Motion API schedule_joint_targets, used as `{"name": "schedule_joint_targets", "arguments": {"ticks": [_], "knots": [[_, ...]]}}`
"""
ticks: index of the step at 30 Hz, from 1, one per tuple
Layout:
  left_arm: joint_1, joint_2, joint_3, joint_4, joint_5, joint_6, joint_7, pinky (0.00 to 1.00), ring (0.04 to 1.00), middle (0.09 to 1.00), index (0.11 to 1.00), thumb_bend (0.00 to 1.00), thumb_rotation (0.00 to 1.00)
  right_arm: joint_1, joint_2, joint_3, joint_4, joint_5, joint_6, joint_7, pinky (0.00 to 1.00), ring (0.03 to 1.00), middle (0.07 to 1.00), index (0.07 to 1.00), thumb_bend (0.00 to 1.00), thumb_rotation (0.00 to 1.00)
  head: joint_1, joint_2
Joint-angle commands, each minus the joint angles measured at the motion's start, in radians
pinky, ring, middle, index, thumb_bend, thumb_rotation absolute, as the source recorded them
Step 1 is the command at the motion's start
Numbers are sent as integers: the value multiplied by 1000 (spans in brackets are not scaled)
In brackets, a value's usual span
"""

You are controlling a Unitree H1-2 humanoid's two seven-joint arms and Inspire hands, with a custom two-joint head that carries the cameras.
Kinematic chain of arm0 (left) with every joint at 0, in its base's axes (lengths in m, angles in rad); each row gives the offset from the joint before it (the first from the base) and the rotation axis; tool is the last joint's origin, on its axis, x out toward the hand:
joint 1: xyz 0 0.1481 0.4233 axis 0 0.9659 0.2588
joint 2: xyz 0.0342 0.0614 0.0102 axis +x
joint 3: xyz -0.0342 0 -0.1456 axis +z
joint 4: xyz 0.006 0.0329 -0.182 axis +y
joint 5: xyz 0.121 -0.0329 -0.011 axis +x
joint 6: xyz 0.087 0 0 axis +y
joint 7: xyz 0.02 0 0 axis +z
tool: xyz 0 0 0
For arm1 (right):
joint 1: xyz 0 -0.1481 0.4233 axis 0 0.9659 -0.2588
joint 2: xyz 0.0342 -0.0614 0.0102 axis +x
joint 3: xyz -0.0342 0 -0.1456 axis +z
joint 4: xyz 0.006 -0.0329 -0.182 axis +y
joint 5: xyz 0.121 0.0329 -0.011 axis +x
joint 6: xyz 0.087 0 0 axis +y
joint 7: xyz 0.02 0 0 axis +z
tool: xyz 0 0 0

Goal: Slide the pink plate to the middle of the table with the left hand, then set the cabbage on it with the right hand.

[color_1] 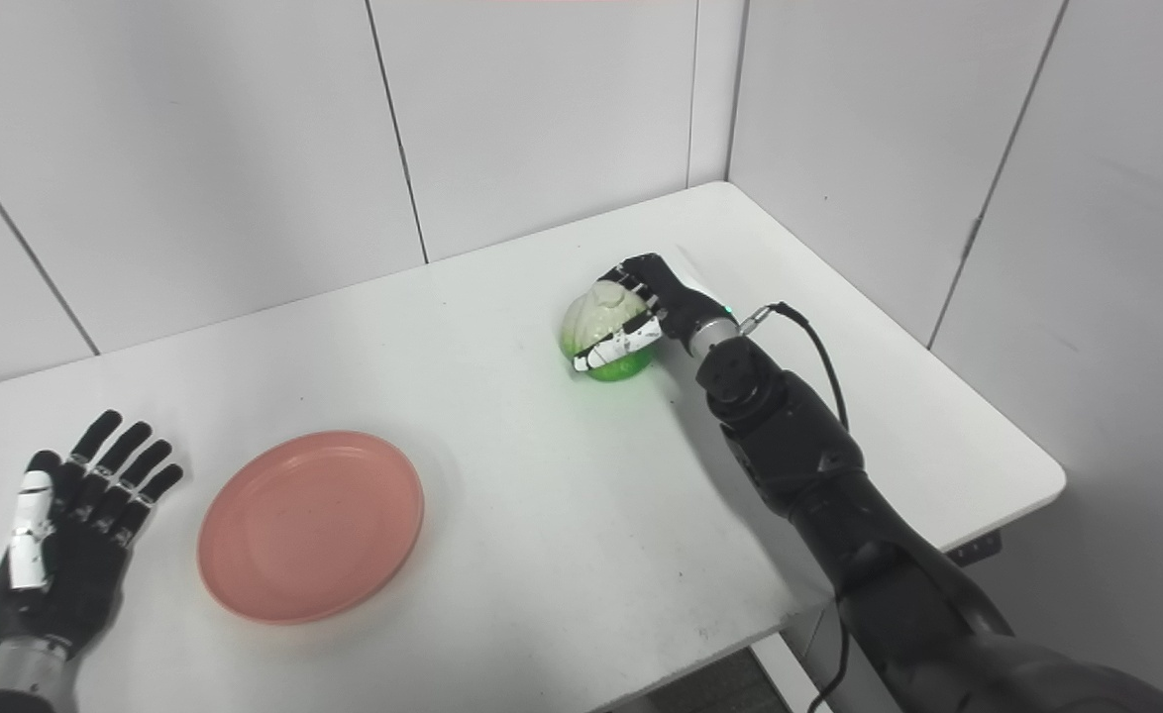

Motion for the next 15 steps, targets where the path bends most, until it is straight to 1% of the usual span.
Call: {"name": "schedule_joint_targets", "arguments": {"ticks": [1,4,6,9,12,15], "knots": [[52,-14,-8,36,10,32,16,780,807,821,814,508,803,14,4,17,-7,-13,41,23,358,414,462,503,529,0,9,-1],[52,-17,-9,39,13,27,19,791,815,828,821,505,807,20,3,12,-30,-12,54,20,373,425,465,500,529,0,11,-2],[52,-20,-8,35,7,36,18,792,817,831,822,505,813,28,0,9,-58,-15,62,16,382,431,468,498,529,0,13,-2],[52,-24,-12,27,10,37,22,790,816,830,821,508,819,48,-12,-2,-134,-12,62,16,383,431,467,501,529,0,23,-2],[53,-28,-13,22,12,38,31,796,818,832,826,509,815,66,-28,-14,-235,-7,102,40,384,439,467,505,528,0,32,-2],[60,-34,-19,-8,19,51,53,773,805,821,813,517,796,83,-45,-25,-322,-10,87,55,371,434,462,510,527,0,37,0]]}}
